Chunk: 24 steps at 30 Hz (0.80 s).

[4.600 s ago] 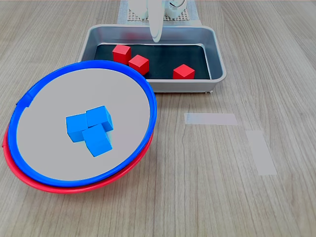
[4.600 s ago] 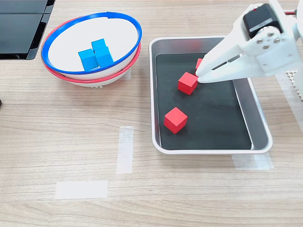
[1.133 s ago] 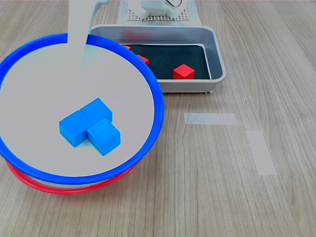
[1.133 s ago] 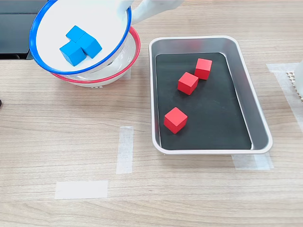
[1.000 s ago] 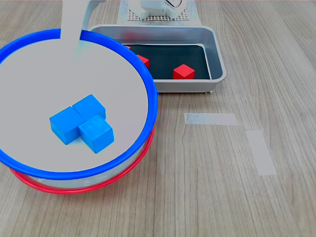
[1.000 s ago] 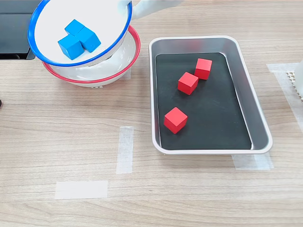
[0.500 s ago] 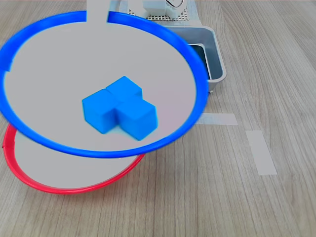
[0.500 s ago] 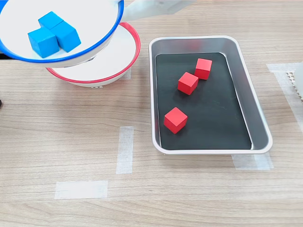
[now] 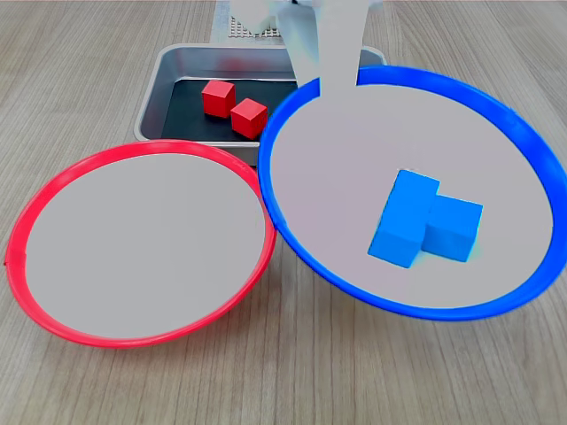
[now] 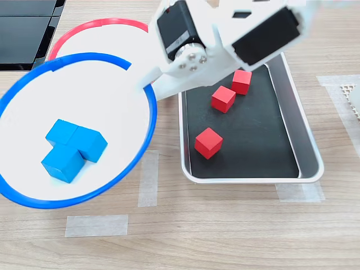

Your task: Resolve any anomalies and move all blocks to matching dishes

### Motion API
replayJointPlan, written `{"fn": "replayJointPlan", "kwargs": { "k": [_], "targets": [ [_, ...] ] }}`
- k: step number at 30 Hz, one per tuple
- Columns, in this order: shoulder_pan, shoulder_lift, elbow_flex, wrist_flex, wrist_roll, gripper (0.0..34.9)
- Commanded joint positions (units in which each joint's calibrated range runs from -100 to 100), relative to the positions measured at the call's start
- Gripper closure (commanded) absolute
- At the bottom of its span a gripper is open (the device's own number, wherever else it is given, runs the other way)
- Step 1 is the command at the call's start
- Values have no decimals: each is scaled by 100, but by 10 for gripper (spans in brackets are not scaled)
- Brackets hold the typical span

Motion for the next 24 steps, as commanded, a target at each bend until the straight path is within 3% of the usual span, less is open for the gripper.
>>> {"fn": "replayJointPlan", "kwargs": {
  "k": [1,19,24],
  "targets": [
    [-217,157,56,-356,88,349],
    [-509,950,93,-662,352,348],
    [-358,669,220,-232,498,298]
  ]
}}
